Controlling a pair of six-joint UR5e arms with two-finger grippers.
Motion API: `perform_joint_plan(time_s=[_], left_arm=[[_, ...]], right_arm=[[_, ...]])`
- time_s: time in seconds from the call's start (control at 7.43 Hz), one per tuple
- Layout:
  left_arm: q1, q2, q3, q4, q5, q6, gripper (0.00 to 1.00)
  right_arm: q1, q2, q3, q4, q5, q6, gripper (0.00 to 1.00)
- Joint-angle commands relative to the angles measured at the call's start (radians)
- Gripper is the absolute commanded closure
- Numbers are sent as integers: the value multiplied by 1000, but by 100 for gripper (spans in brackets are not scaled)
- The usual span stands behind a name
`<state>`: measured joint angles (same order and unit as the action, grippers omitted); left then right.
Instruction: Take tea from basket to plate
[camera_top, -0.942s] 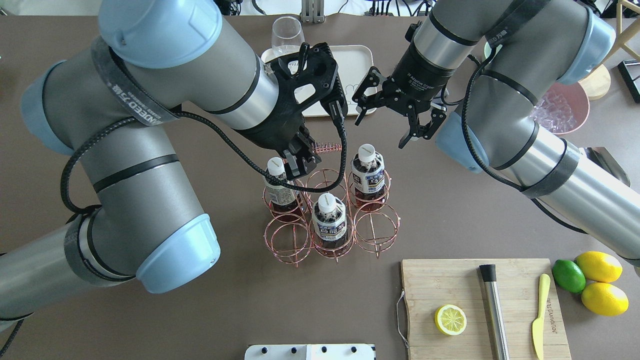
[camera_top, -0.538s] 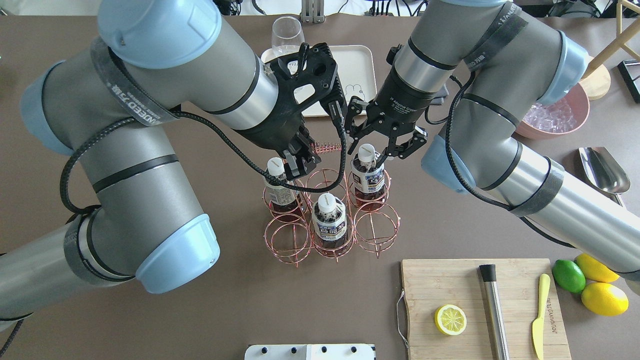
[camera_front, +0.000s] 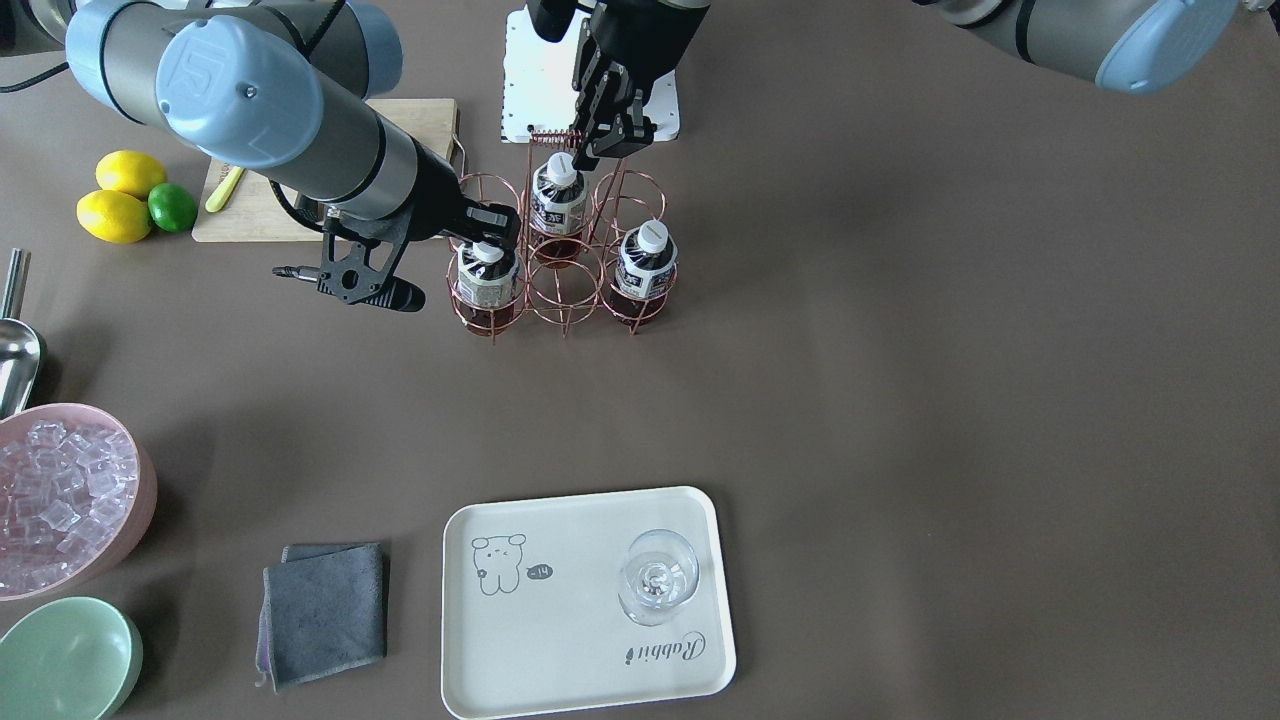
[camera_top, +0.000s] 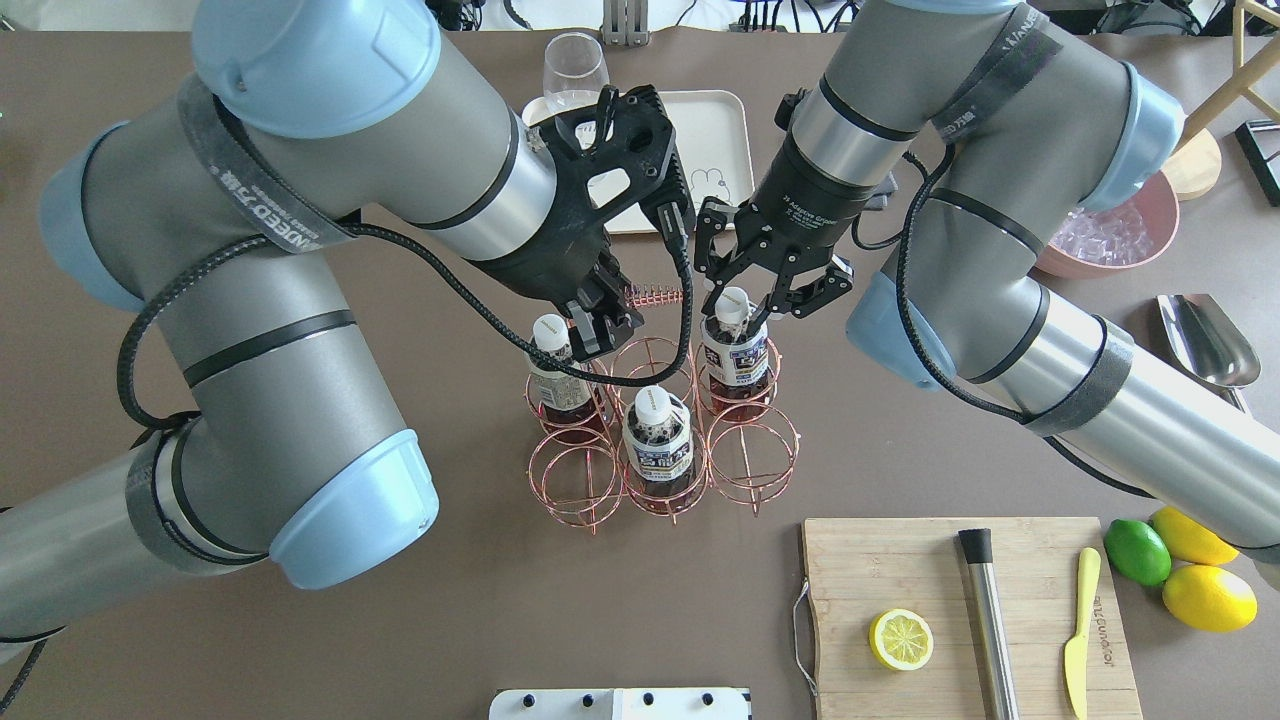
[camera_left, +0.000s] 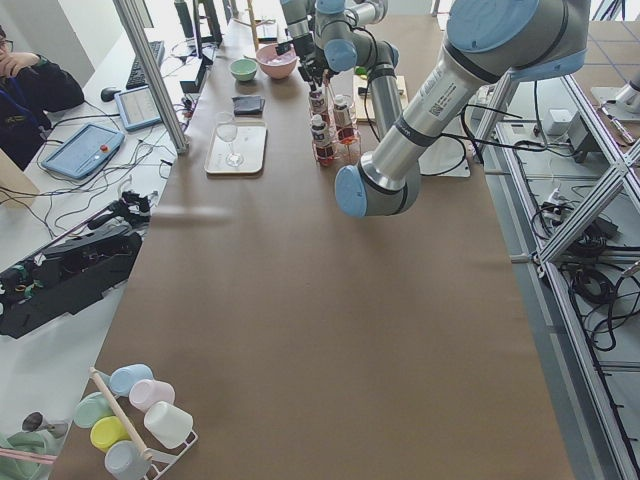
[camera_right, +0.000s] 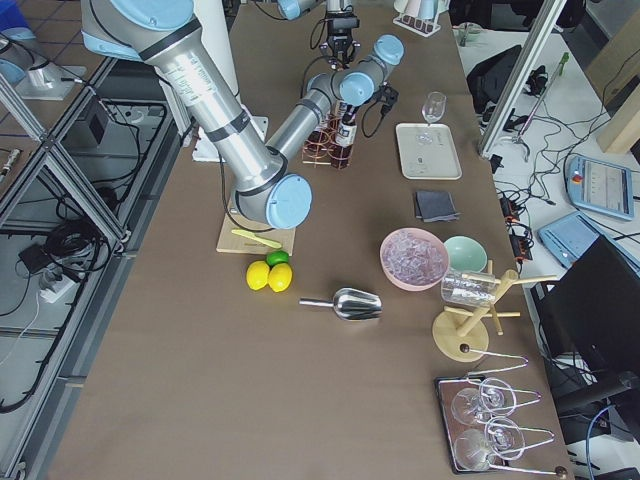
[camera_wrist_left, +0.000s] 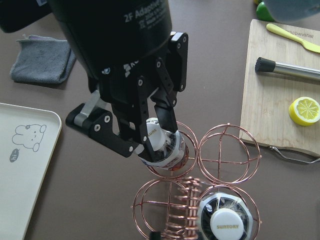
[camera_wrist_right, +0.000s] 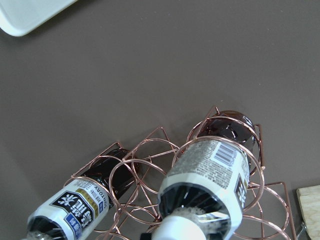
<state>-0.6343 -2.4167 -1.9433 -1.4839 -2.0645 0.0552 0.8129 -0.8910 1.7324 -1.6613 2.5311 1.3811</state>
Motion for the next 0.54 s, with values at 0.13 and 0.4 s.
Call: perform_joint_plan(time_s=[0.13,0.4], left_arm=[[-1,-1,-6,-1,-2,0,100],[-1,1,-8,-1,-5,2,100]], right_arm=[[12,-2,15,-3,9,-2,100],[61,-2,30,-30,43,1,100]])
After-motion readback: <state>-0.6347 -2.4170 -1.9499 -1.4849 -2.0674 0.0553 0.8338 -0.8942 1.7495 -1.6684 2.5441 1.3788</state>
